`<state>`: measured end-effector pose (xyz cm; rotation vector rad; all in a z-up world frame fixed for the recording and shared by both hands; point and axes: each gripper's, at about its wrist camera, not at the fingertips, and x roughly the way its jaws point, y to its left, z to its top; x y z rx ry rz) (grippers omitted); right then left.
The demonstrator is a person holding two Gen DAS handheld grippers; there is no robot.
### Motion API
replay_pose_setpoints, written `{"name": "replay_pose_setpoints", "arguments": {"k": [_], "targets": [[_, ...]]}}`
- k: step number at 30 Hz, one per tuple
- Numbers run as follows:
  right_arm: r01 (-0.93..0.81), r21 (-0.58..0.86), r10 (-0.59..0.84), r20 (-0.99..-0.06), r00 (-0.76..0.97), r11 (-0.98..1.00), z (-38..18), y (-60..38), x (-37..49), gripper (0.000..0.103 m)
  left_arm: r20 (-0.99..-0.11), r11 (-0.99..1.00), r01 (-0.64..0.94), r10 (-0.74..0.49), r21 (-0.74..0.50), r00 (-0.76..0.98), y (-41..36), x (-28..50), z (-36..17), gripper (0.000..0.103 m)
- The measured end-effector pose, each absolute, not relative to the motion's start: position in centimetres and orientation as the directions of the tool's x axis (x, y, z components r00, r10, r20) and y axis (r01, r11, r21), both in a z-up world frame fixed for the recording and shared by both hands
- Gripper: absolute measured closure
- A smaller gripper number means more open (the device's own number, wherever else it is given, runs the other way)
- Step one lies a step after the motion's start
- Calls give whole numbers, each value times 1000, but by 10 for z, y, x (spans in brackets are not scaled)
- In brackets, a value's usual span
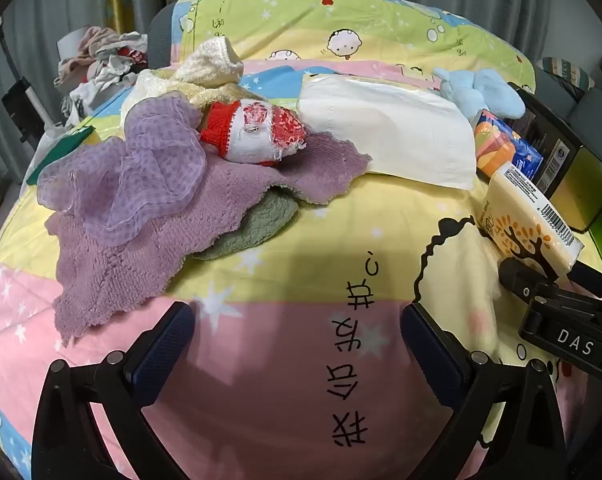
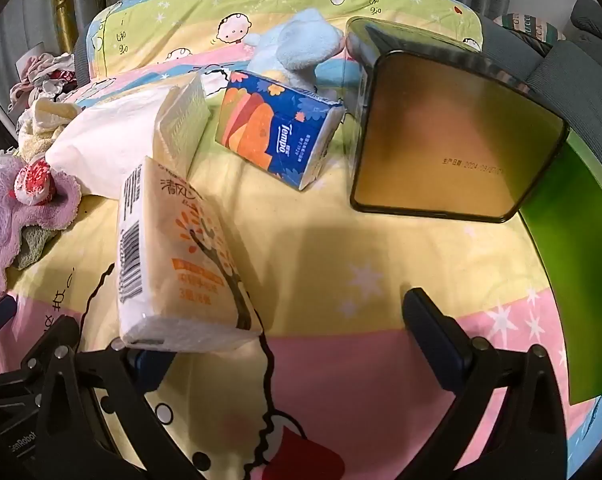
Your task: Organize soft objects
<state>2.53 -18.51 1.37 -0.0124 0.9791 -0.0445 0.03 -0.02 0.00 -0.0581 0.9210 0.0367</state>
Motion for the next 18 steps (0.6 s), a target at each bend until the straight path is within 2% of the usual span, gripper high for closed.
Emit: {"name": "replay_pose_setpoints", "arguments": {"k": [9,12,18], "targets": [[46,-53,-70,-831,551,997,15,-180,27,1,-811,995,-100,39,-24,584,-8,3,-1,0],[86,-27,-68,-845,530,996,20,-183,23,1,-838,994,-97,10,-51,546,-1,4,-1,0],[34,7,-12,-853,522,999,42,-176,-1,2,-842,993,-39,-75,-113,534,7,-15,14,0]]}}
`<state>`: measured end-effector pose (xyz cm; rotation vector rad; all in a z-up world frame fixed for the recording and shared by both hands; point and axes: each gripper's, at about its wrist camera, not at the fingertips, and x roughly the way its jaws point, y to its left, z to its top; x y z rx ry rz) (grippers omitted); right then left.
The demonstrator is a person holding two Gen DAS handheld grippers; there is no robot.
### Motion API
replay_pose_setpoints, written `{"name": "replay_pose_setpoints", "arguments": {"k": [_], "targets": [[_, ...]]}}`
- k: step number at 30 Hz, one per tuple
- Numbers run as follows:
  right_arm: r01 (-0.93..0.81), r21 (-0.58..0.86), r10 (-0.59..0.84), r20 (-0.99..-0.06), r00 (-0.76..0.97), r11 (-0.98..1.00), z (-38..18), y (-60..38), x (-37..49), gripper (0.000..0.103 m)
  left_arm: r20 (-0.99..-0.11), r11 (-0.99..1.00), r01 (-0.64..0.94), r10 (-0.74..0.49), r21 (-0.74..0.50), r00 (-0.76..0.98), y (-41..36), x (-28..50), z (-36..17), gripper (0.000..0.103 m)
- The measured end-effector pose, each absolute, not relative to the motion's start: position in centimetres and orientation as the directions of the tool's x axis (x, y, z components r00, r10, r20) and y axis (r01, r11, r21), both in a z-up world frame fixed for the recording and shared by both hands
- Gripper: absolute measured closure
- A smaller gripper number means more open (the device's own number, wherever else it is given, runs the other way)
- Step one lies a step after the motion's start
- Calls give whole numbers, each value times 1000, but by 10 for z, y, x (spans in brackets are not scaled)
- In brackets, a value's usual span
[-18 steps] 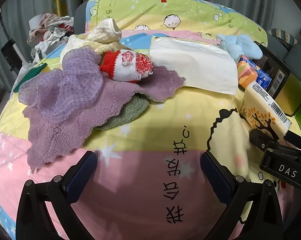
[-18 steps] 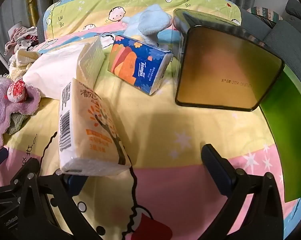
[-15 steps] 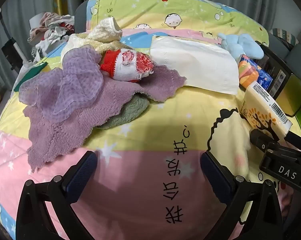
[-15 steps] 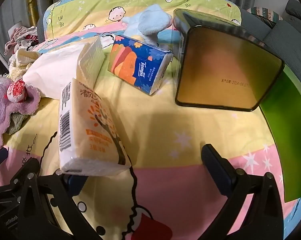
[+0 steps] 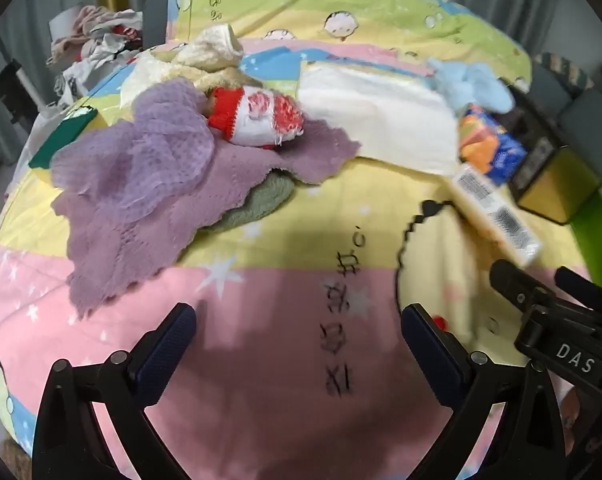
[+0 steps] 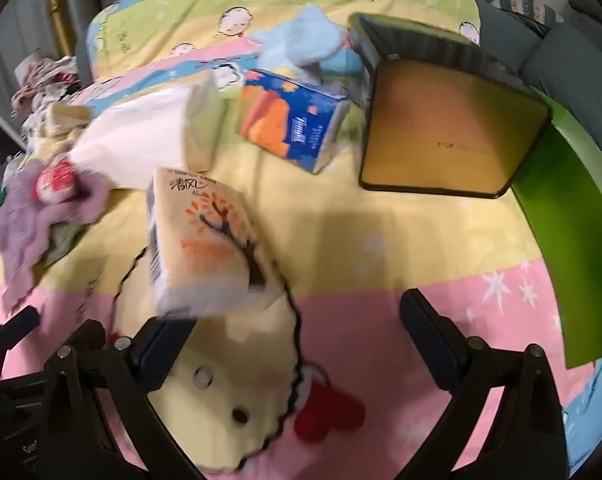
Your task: Organize soft objects
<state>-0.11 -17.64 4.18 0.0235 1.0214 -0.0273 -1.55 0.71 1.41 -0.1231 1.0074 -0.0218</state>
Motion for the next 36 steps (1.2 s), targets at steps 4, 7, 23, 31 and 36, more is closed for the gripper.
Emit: {"name": "replay_pose_setpoints", "arguments": {"k": [4,7,23,31,36], "targets": [[40,-18,-38,-816,577,999,65,-171,-24,2,-803,989,-26,-106,-149,586,17,-34,45,0],[34,-76,-80,-788,611,997,80,-168,-31,3,-770,991,-16,-95,-135,631,23,-46,65,0],[-5,-73,-50,-735,676,997,122,-145,-49,18,-720,983,-51,-93,-176,687,60,-64,104,0],[-24,-23,0,-714,700,999,138,-133,-55,18,-715,978,-71,-92,-196,693,76,-71,108,3],[-43,-13,21,-710,704,999,142,-127,-57,18,-714,974,-78,-100,-212,693,83,-72,108,6]]}}
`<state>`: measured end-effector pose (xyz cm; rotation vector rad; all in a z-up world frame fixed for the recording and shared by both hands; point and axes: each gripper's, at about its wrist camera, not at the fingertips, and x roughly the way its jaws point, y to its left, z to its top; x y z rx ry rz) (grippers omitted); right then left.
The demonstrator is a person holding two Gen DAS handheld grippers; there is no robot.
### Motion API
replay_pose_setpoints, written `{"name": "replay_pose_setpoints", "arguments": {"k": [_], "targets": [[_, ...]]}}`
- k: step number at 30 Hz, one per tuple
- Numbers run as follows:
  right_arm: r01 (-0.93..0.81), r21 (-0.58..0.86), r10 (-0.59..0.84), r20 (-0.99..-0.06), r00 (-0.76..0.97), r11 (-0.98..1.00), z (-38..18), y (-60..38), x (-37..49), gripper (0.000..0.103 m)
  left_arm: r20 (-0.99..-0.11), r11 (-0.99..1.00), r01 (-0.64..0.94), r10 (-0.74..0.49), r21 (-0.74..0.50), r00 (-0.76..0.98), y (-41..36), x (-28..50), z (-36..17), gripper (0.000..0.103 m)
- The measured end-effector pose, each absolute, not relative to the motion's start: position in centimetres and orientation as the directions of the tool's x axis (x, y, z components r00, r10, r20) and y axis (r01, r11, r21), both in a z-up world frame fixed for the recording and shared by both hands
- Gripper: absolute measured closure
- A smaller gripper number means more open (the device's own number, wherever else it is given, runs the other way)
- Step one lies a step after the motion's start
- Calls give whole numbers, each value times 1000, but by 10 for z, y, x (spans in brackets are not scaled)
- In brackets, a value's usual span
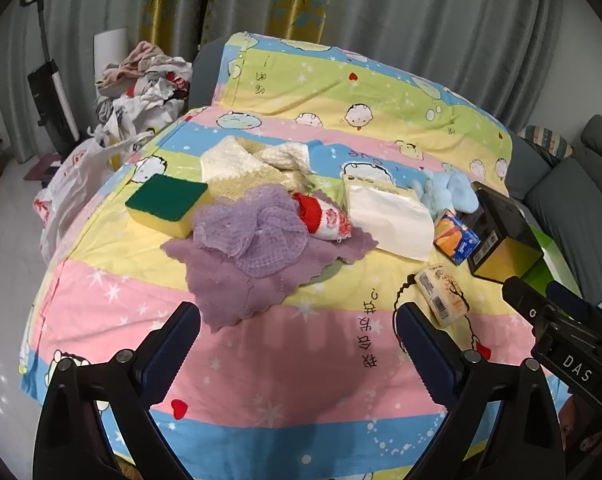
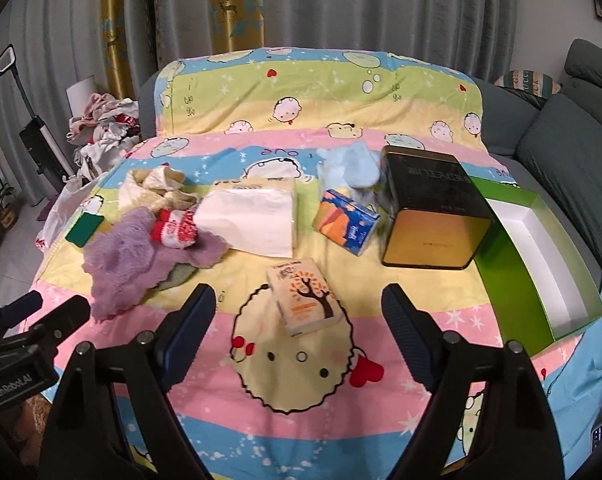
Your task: Organize soft objects
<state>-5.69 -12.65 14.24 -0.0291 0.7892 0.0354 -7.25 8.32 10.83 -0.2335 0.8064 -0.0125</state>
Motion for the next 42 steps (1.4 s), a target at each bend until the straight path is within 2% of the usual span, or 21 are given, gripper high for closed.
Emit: {"name": "replay_pose_setpoints", "arguments": {"k": [9,10,12,24,30,32,36,37,38,39,40,42], "targets": [[-51,2,37,-718,695,999,140,-120,-54,19,-708,972,-106,-77,-211,702,97,-76,107,8],[-53,6,41,-721,692,999,139,-118,-53,19,-706,971,-106,-78,-213,704,100,-76,107,15],[-62,18,56,-727,685,998,138,-117,-52,19,-710,968,-111,-85,-225,699,104,-75,106,21],[-238,299,381,-767,517,924,125,-68,-3,18,-748,920,-205,-125,-333,652,151,-65,78,24],[-285,362,452,-803,389,888,96,-10,50,20,-769,910,-255,-100,-327,632,171,-67,66,24],[-270,360,441,-823,360,893,84,8,67,28,-778,905,-274,-90,-324,622,177,-68,62,24],[-234,361,423,-841,337,903,66,30,92,34,-788,899,-286,-97,-331,608,184,-66,57,24],[-230,351,412,-848,333,908,65,29,95,47,-790,899,-288,-98,-331,605,185,-65,56,24],[-236,331,396,-856,333,914,61,33,98,68,-792,898,-289,-99,-332,603,185,-65,56,24],[-242,321,389,-859,333,916,58,34,100,80,-793,898,-288,-102,-333,601,185,-65,55,24],[-249,315,387,-857,340,916,56,34,99,89,-793,897,-286,-106,-337,600,185,-65,55,24],[-245,346,416,-840,348,906,56,25,94,92,-789,896,-277,-120,-347,602,183,-65,56,24]]}}
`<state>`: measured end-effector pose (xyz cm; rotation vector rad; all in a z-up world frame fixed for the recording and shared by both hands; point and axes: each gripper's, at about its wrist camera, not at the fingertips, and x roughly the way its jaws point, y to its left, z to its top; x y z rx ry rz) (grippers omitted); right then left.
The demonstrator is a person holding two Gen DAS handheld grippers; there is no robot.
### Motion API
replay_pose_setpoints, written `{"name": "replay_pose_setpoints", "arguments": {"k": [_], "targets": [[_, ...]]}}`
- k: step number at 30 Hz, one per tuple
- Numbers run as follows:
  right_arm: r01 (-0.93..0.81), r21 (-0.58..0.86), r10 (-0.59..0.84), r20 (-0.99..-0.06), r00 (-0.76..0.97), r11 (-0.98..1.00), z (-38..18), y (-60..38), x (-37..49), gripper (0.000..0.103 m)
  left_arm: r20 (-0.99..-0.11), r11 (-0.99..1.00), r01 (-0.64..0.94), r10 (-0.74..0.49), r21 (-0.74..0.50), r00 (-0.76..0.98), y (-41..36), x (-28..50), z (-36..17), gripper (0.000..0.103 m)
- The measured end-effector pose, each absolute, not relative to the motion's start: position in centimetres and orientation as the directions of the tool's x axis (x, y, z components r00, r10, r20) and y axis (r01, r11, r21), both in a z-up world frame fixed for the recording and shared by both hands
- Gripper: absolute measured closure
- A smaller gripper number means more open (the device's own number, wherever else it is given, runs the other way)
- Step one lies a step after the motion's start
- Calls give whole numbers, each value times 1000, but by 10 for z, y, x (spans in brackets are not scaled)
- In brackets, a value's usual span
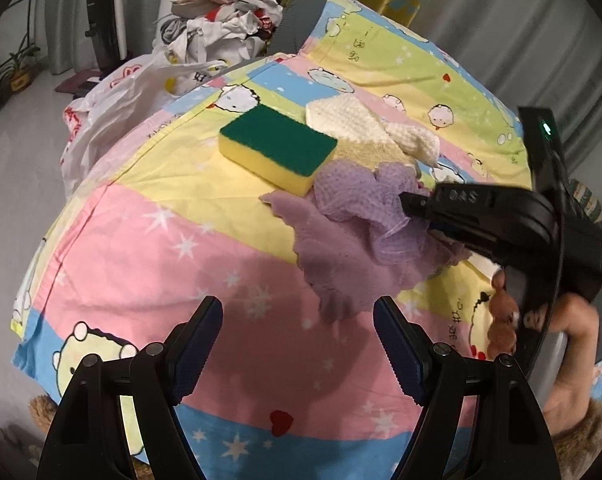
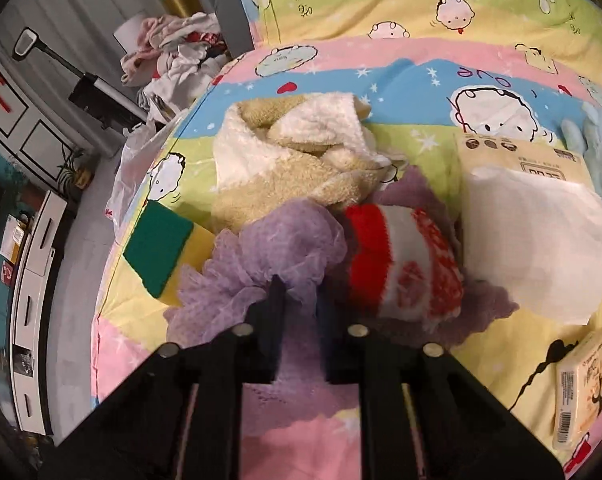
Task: Organize soft objects
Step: 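Grasp the lilac mesh cloth with the right gripper, then carry the lilac mesh cloth into the green box and open the right gripper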
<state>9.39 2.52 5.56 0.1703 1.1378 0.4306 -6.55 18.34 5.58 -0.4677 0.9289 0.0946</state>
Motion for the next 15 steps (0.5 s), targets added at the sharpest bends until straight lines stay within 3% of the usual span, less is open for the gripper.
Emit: {"name": "replay_pose_setpoints", "arguments": {"k": [9,15], "targets": [[-247,463,525,-751,401,851,104,-54,26,94,-732,883,-138,-276,-450,623,150,-63,66,24],[-184,517,546,-752,370,836,90,-90,-1,93,-736,874,2,-411,-486,538,95,-50,46,24]]}}
